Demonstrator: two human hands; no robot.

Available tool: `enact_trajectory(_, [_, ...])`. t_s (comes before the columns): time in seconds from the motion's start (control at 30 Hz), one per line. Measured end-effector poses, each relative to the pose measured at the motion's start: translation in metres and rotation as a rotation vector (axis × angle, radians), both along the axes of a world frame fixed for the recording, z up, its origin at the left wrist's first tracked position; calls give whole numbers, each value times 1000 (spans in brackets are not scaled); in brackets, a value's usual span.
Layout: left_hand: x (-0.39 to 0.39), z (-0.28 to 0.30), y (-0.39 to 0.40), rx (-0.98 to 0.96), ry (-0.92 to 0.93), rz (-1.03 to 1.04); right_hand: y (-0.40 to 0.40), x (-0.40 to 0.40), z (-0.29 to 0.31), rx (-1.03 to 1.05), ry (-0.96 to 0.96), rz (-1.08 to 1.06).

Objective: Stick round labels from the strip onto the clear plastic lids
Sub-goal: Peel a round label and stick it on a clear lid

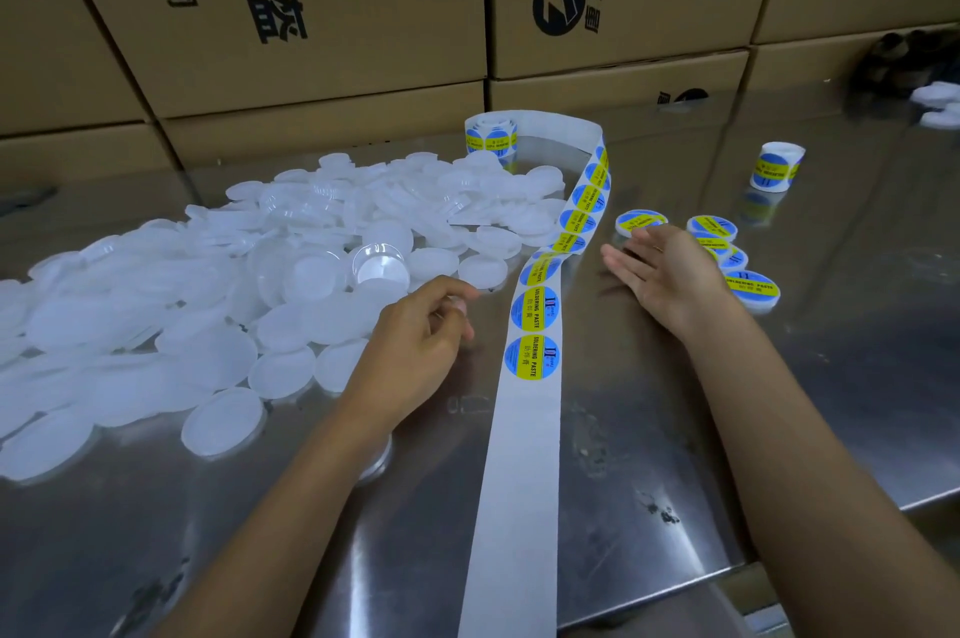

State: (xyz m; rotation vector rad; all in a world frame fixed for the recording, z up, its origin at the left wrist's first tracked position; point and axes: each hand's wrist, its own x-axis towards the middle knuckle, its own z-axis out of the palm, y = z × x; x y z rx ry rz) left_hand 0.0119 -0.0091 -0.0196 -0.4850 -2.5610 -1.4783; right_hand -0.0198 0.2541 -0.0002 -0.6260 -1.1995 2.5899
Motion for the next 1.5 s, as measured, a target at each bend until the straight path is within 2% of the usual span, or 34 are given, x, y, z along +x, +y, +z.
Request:
enact_trajectory(0.07, [-1, 0, -1, 42, -31, 3, 0, -4, -2, 102, -10, -55])
enact_trajectory(0.13, [-2, 1, -1, 107, -71, 19, -5, -7, -5, 292, -15, -106])
enact_trajectory(0.2, [-2, 4, 0, 236, -132, 44, -16, -4, -7, 627, -28, -154])
enact_trajectory(0.27, [-5, 12, -2, 472, -240, 67, -35, 8, -4, 968, 32, -172])
enact_trajectory(0.37, [-7, 24, -12, 787, -359, 64, -77, 36, 1, 1188, 347, 49])
enact_trajectory(0.43, [-8, 30, -19, 878, -372, 60, -107, 57, 3, 1457, 564, 242])
enact_trajectory(0.5, [-9, 33, -24, 914, -374, 80, -128, 73, 6, 1725, 744, 278])
enact_trajectory(0.53, [-10, 34, -26, 924, -377, 90, -135, 79, 7, 1779, 799, 300])
enact_trajectory(0.67, [-12, 35, -30, 933, -385, 114, -151, 88, -3, 1737, 814, 716])
enact_trajectory(0.77, [-13, 33, -33, 915, -388, 122, -154, 82, -12, 1717, 785, 783])
enact_trajectory(0.9, [-13, 36, -36, 876, -391, 112, -149, 71, -8, 1610, 725, 719])
enact_trajectory(1.13, [-13, 36, -29, 674, -416, 57, -125, 36, 21, 1097, 378, 459])
enact_trajectory(1.3, [-11, 29, -23, 621, -342, 12, -114, 30, 17, 773, 318, 400])
enact_trajectory(1.4, [-11, 27, -24, 647, -352, 1, -108, 33, 13, 705, 316, 326])
enact_trajectory(1.5, [-11, 27, -25, 768, -421, -9, -99, 36, 11, 812, 355, 188])
